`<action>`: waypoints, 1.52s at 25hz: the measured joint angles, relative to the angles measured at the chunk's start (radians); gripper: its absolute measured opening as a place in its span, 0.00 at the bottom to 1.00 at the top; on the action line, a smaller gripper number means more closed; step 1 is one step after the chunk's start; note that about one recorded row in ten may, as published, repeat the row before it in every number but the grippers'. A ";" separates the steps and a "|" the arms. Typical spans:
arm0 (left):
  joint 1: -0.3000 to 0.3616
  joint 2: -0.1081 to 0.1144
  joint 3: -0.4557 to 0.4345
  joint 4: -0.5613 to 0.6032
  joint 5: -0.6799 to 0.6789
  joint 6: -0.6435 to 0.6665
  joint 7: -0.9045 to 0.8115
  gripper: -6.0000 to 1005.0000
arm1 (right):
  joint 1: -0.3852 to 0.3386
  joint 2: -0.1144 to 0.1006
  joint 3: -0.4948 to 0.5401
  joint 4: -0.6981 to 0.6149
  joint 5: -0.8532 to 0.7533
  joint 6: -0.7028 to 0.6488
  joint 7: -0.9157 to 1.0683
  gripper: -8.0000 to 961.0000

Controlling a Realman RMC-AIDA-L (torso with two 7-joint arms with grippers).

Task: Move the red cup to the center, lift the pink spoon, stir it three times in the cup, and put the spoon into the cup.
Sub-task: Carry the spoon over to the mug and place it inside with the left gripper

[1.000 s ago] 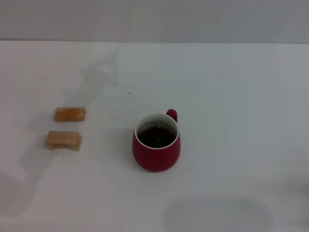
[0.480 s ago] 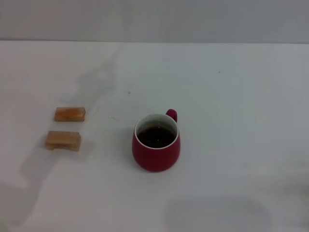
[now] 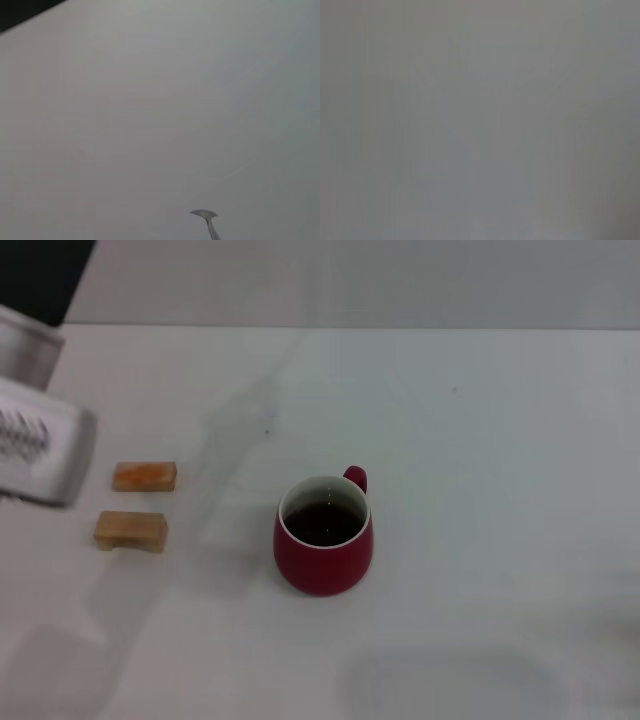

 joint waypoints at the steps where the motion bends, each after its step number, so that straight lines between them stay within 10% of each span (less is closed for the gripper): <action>1: 0.009 0.000 0.008 0.030 -0.012 -0.033 -0.014 0.18 | 0.001 0.000 0.000 0.001 0.000 0.000 0.000 0.01; 12: 0.014 0.020 -0.030 0.366 -0.039 -0.691 -0.304 0.18 | 0.006 0.000 0.000 0.004 0.002 0.001 0.000 0.01; 20: -0.058 0.202 -0.040 0.485 -0.040 -0.903 -0.694 0.18 | 0.004 0.000 0.000 0.004 0.000 0.002 0.000 0.01; 38: -0.122 0.234 -0.114 0.674 -0.293 -1.353 -0.442 0.18 | 0.001 0.000 -0.001 0.000 -0.001 0.000 0.000 0.01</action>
